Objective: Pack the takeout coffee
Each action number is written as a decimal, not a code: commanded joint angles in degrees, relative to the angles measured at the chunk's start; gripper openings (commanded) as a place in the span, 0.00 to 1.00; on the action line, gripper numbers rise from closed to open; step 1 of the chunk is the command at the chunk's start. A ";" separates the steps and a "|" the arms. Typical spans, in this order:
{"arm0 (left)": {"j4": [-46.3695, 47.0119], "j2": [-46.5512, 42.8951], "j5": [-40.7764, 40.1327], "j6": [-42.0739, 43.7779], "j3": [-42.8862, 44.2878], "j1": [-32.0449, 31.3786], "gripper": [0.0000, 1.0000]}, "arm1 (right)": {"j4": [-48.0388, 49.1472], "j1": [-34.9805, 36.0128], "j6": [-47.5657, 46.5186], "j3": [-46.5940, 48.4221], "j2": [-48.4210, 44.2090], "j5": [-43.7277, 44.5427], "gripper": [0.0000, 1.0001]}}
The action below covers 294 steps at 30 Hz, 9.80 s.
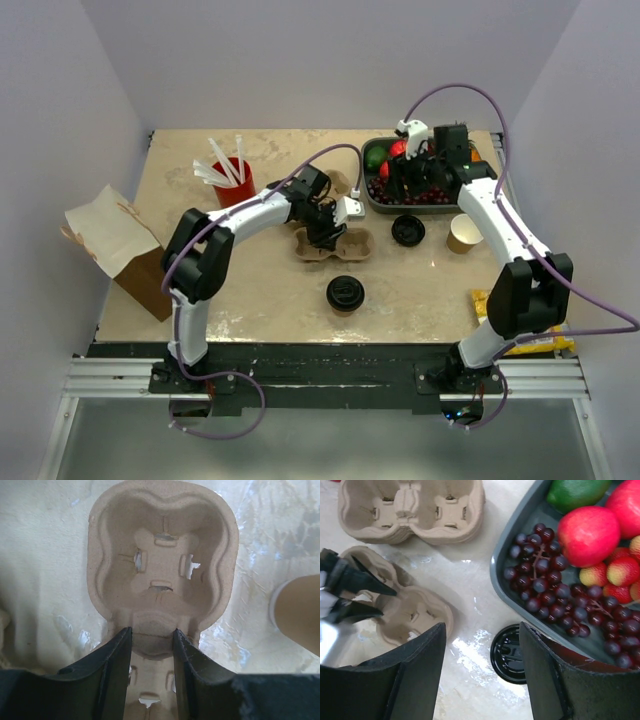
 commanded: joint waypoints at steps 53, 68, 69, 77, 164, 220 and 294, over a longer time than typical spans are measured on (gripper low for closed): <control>-2.90 -52.65 -54.91 -21.47 25.54 41.39 0.94 | 14.13 52.38 30.21 57.42 33.11 8.27 0.82; -4.93 -53.70 -48.67 -24.82 24.42 45.00 0.94 | 16.15 55.90 35.23 62.27 41.39 21.47 0.78; -5.02 -53.70 -48.32 -25.00 24.24 45.18 0.94 | 16.50 55.81 35.24 62.54 41.83 21.21 0.77; -5.46 -54.84 -47.18 -24.91 22.92 45.35 0.93 | 19.58 57.57 34.36 64.74 45.61 20.15 0.75; -13.02 -60.47 39.13 -21.84 3.60 45.35 0.75 | 13.87 20.40 9.22 38.46 0.52 17.08 0.00; 2.55 4.74 -8.33 -13.66 7.80 -4.66 0.55 | 10.62 -3.43 10.01 30.63 -10.64 22.79 0.00; -15.74 -64.52 -39.90 -9.88 3.47 32.34 0.11 | 9.74 25.84 14.67 15.26 -2.64 -10.35 0.00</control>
